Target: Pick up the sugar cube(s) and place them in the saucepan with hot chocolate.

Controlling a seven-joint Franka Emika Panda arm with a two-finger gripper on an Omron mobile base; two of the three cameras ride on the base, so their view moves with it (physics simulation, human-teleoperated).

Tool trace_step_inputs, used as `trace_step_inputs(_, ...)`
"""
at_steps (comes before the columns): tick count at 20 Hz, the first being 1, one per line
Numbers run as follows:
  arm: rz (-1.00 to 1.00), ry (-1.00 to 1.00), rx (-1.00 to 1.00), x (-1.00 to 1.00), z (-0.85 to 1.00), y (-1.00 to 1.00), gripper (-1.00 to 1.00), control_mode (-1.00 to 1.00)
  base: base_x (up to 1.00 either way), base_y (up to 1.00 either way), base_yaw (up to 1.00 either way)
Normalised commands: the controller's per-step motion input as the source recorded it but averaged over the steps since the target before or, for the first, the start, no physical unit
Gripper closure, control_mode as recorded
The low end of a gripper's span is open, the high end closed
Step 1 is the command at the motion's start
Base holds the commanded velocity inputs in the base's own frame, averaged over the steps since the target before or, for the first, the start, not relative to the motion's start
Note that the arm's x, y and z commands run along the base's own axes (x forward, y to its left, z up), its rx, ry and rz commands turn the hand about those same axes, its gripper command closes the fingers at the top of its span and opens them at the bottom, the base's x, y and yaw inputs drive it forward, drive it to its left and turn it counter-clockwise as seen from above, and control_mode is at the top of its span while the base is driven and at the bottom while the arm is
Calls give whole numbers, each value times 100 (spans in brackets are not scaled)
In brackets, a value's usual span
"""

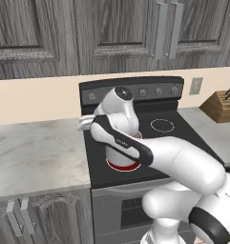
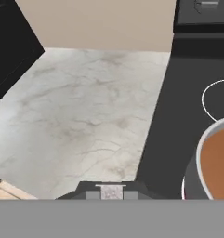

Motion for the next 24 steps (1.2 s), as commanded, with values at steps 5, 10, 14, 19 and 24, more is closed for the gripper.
trace_step_inputs(5, 0, 0, 0, -11, 49, -71, 100, -100, 0, 0, 0)
trace_step_inputs(10, 0, 2, -6, 1, 14, -72, 100, -100, 0, 0, 0)
trace_step_inputs(14, -1, 18, -14, 9, -1, -58, 100, -100, 0, 0, 0)
trace_step_inputs(19, -4, 21, -15, 5, -14, -30, 100, -100, 0, 0, 0)
trace_step_inputs(24, -3, 9, -9, 11, -10, -5, 100, -100, 0, 0, 0)
